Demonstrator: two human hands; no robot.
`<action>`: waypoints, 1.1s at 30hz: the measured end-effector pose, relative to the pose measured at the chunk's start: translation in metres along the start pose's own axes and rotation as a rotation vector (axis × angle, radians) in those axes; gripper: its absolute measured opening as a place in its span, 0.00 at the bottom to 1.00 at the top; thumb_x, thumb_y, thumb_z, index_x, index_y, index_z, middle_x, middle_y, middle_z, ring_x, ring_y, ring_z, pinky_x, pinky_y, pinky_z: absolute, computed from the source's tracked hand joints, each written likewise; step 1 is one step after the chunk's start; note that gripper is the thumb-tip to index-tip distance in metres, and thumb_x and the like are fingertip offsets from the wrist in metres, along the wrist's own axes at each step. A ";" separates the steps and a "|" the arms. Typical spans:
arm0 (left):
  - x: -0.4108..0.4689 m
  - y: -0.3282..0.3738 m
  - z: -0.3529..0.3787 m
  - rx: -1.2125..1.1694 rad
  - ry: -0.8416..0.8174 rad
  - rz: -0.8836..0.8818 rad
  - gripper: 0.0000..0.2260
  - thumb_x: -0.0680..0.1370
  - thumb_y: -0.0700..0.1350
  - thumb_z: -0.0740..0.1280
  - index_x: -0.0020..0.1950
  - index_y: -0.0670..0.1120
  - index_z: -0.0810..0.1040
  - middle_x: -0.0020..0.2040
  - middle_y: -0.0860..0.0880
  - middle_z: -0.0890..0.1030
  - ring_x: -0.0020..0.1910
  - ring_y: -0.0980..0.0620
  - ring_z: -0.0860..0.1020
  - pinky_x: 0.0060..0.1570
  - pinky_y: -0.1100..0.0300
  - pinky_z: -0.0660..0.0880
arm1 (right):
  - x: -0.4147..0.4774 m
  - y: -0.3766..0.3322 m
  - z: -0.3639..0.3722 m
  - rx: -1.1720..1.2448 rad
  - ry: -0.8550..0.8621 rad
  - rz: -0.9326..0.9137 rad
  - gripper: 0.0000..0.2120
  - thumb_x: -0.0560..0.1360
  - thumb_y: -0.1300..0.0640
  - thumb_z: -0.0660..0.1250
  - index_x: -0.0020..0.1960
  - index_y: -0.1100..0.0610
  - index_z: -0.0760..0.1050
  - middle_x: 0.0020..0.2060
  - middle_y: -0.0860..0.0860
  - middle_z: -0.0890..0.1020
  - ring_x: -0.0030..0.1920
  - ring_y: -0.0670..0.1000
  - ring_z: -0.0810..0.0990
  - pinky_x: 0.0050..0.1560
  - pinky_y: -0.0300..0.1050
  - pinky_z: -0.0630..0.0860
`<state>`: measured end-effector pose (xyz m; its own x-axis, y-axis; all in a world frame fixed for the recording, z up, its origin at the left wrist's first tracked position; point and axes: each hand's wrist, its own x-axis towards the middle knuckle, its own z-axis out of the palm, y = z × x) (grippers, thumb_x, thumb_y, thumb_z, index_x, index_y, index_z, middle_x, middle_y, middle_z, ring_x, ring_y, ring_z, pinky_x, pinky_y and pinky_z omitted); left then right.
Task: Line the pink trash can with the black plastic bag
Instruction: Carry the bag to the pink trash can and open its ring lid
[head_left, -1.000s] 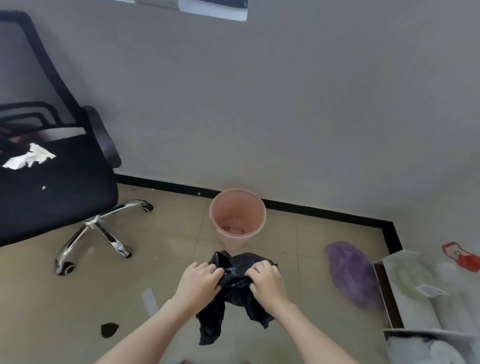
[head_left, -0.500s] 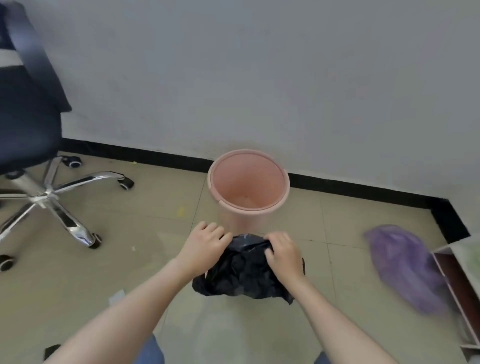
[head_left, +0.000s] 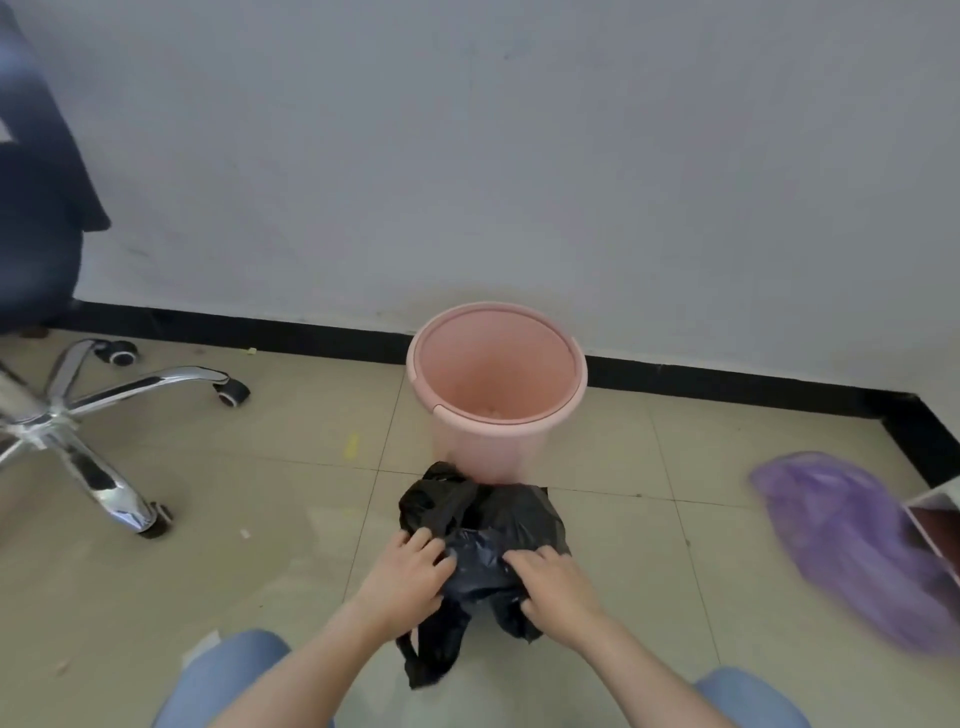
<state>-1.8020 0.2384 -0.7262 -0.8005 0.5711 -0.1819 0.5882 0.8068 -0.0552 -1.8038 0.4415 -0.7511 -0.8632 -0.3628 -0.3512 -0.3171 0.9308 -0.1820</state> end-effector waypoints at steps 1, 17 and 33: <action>0.001 0.000 0.006 -0.009 -0.068 -0.038 0.24 0.60 0.59 0.75 0.53 0.51 0.81 0.50 0.50 0.83 0.51 0.50 0.81 0.49 0.63 0.76 | 0.003 0.000 0.006 -0.037 -0.056 -0.011 0.26 0.74 0.60 0.62 0.71 0.54 0.59 0.69 0.54 0.68 0.66 0.57 0.66 0.63 0.52 0.65; -0.005 -0.008 0.028 -0.297 -0.493 -0.206 0.40 0.67 0.69 0.64 0.72 0.49 0.62 0.68 0.45 0.70 0.67 0.44 0.64 0.65 0.49 0.62 | 0.084 -0.018 -0.076 0.045 0.396 -0.033 0.19 0.76 0.51 0.62 0.63 0.60 0.69 0.67 0.59 0.68 0.68 0.58 0.63 0.66 0.54 0.61; -0.022 -0.023 0.003 -1.074 0.005 -0.777 0.16 0.79 0.50 0.59 0.65 0.46 0.72 0.64 0.47 0.75 0.63 0.49 0.73 0.59 0.59 0.69 | 0.109 -0.002 -0.094 0.023 0.150 -0.017 0.28 0.71 0.72 0.56 0.68 0.53 0.68 0.61 0.57 0.73 0.62 0.61 0.70 0.59 0.53 0.67</action>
<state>-1.7976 0.2066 -0.7237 -0.8869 -0.0917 -0.4527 -0.4014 0.6381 0.6571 -1.9340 0.4049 -0.7032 -0.9074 -0.3657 -0.2071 -0.3243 0.9227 -0.2084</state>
